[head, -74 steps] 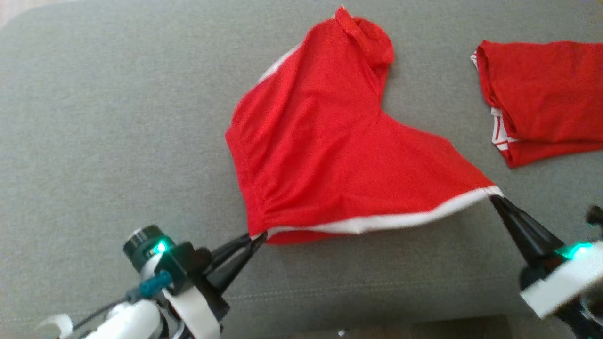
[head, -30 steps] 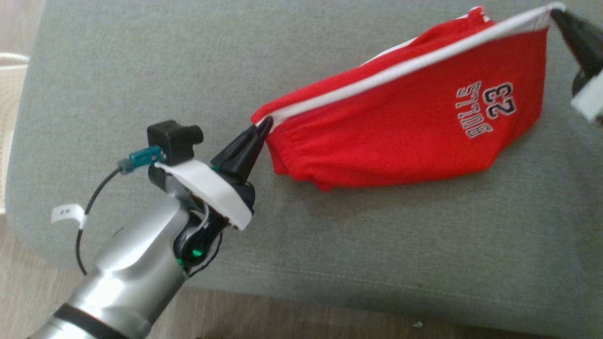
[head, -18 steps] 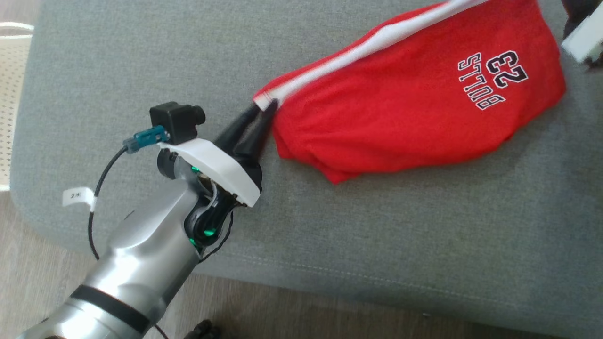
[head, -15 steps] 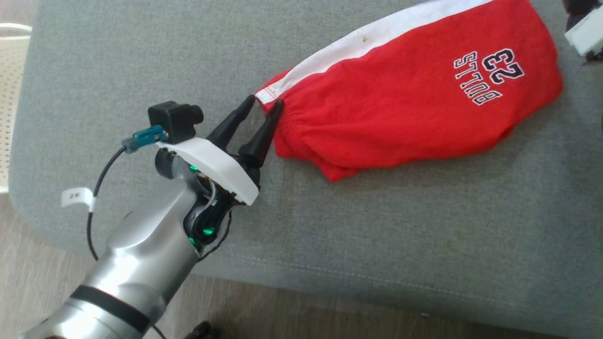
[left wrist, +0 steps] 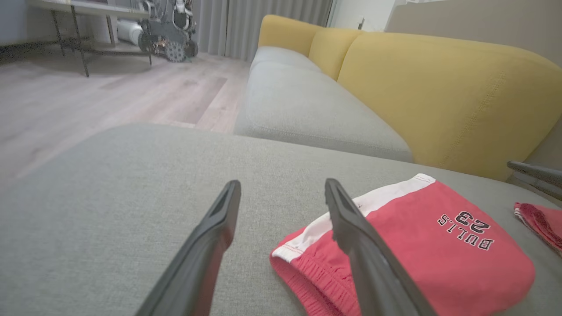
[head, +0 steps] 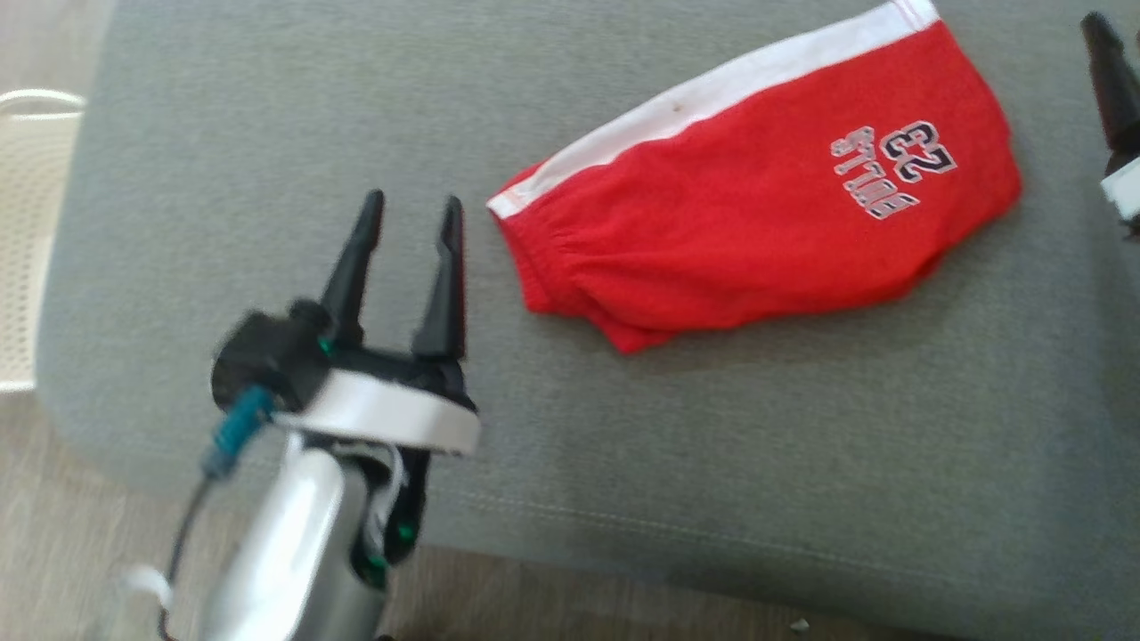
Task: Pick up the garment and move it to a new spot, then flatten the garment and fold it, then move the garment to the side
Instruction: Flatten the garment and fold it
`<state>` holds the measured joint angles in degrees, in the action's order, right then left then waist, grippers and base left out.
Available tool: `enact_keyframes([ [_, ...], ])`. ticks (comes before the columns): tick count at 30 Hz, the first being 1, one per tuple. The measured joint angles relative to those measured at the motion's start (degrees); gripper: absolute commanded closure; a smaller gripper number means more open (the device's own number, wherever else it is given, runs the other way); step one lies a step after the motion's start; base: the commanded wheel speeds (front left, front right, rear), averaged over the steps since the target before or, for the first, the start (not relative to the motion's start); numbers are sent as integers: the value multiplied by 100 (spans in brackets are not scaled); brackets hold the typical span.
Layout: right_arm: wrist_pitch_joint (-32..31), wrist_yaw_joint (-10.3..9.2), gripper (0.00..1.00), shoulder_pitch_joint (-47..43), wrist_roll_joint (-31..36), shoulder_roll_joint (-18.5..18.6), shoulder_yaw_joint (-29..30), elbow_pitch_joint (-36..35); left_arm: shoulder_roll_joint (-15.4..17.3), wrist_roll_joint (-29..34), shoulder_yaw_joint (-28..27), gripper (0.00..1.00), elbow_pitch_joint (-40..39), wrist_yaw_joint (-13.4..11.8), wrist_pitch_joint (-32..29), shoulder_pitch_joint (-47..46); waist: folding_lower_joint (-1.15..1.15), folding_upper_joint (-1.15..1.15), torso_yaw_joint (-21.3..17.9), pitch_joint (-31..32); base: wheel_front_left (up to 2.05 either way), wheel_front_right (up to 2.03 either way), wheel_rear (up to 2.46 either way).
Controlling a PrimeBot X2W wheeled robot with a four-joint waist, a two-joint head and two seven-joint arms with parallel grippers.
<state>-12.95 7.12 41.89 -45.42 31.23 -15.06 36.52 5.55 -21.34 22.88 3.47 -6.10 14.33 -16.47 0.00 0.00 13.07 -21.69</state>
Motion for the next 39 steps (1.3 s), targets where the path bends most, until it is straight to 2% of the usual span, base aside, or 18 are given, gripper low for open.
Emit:
enact_keyframes([
  [5, -67, 0, 0, -3, 40, -2, -202, 441, -218, 617, 98, 0, -467, 64, 37, 388, 0, 0, 342, 62, 0, 0, 0],
  [9, -352, 0, 0, -3, 304, 10, -323, 1087, -257, 750, 282, 0, -530, 160, 37, 579, 0, 0, 659, 87, 0, 0, 0],
  [14, -664, 0, 0, 98, 387, 14, -420, 1499, -272, 755, 315, 0, -527, 156, 37, 714, 0, 0, 956, 139, 0, 0, 0],
  [15, -749, 0, 16, 132, 387, 19, -448, 1552, -272, 755, 313, 0, -528, 147, 37, 713, 0, 0, 981, 162, 0, 0, 0],
  [16, -825, 0, 64, 160, 387, 23, -478, 1583, -274, 754, 314, 0, -534, 125, 37, 713, 0, 0, 999, 186, 0, 0, 0],
  [17, -855, 0, 100, 167, 379, 22, -498, 1592, -276, 749, 314, 0, -544, 104, 37, 713, 0, 0, 1009, 207, 0, 0, 0],
  [24, -566, 1, 100, 154, 220, -56, -531, 1660, -276, 757, 283, 0, -573, 100, 37, 714, 0, 0, 837, 271, 0, 0, 0],
  [32, 8, 1, 100, 85, 10, -91, -434, 1596, -276, 816, 208, 0, -566, 115, 37, 714, 0, 0, 364, 370, 0, 0, 0],
  [39, 254, 1, 100, -89, 58, 104, -557, 1314, -276, 886, 169, 0, -537, 166, 37, 714, 0, 0, -69, 441, 0, 0, 0],
])
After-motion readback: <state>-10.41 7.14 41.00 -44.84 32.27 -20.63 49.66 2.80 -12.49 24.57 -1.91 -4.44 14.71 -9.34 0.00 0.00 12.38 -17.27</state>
